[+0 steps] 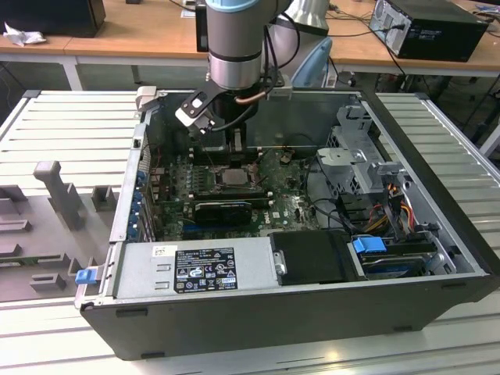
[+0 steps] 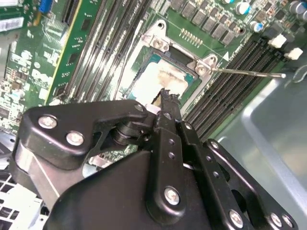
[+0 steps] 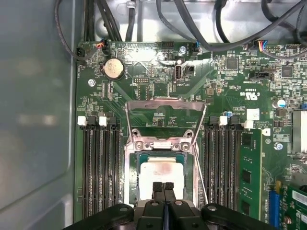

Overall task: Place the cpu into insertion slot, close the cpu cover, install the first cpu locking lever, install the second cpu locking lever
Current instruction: 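Close the cpu cover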

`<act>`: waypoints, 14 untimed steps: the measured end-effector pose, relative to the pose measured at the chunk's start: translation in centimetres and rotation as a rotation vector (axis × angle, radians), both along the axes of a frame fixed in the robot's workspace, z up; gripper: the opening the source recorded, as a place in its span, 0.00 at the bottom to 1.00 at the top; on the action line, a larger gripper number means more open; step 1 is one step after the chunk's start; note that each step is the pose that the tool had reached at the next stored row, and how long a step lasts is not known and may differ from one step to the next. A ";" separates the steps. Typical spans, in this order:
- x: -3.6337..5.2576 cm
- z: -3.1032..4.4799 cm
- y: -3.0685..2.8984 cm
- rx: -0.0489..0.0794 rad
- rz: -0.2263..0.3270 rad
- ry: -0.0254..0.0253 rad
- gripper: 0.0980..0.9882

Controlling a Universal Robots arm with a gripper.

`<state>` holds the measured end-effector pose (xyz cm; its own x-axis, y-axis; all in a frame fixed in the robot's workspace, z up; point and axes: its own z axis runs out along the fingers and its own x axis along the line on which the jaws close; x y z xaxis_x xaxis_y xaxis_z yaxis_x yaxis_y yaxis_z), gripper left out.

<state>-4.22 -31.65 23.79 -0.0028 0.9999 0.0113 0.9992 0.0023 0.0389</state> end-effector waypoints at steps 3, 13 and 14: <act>0.00 0.68 0.00 0.000 0.000 0.0002 0.01; 0.00 3.68 0.00 0.000 -0.005 0.0039 0.01; 0.00 4.06 0.00 0.000 -0.006 0.0039 0.01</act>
